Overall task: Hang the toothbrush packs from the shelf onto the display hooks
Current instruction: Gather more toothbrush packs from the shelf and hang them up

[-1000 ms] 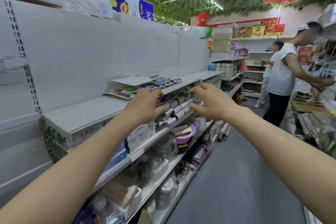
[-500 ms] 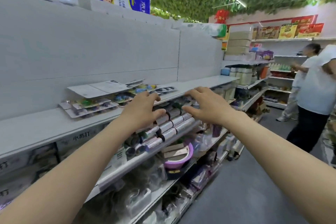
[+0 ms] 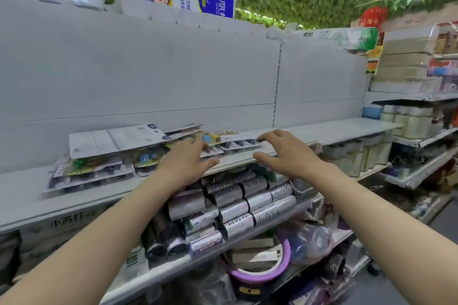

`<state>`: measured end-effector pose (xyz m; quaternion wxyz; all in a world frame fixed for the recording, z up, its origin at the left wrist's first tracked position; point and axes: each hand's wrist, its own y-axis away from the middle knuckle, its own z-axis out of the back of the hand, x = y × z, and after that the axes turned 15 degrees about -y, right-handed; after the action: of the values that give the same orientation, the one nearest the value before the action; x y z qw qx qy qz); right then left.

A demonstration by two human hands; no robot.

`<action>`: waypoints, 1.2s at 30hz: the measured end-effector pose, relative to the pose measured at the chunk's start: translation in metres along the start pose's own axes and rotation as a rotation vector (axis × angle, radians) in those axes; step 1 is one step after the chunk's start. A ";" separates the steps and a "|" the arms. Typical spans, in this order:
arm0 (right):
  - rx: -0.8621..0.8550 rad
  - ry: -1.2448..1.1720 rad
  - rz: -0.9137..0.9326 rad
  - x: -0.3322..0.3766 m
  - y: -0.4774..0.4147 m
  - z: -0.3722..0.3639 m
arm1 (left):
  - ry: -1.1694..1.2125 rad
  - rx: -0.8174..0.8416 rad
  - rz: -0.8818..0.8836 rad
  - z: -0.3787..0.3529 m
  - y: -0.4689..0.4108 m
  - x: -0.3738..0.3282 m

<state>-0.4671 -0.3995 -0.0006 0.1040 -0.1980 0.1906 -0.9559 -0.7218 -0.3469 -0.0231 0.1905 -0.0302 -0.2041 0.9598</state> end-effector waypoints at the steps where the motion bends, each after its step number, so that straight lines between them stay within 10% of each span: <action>1: -0.005 -0.010 0.012 -0.011 -0.014 -0.005 | -0.004 -0.006 0.012 -0.009 -0.013 0.001; 16: 0.138 -0.195 0.125 -0.123 -0.197 -0.056 | -0.039 -0.005 0.303 -0.078 -0.153 0.007; 36: 0.433 -0.392 0.176 -0.074 -0.272 -0.120 | -0.101 -0.099 0.658 -0.092 -0.156 0.026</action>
<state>-0.4845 -0.0938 -0.0170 0.2610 -0.3345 -0.0248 -0.9052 -0.6779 -0.1701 -0.0438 -0.1415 -0.0560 -0.2391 0.9590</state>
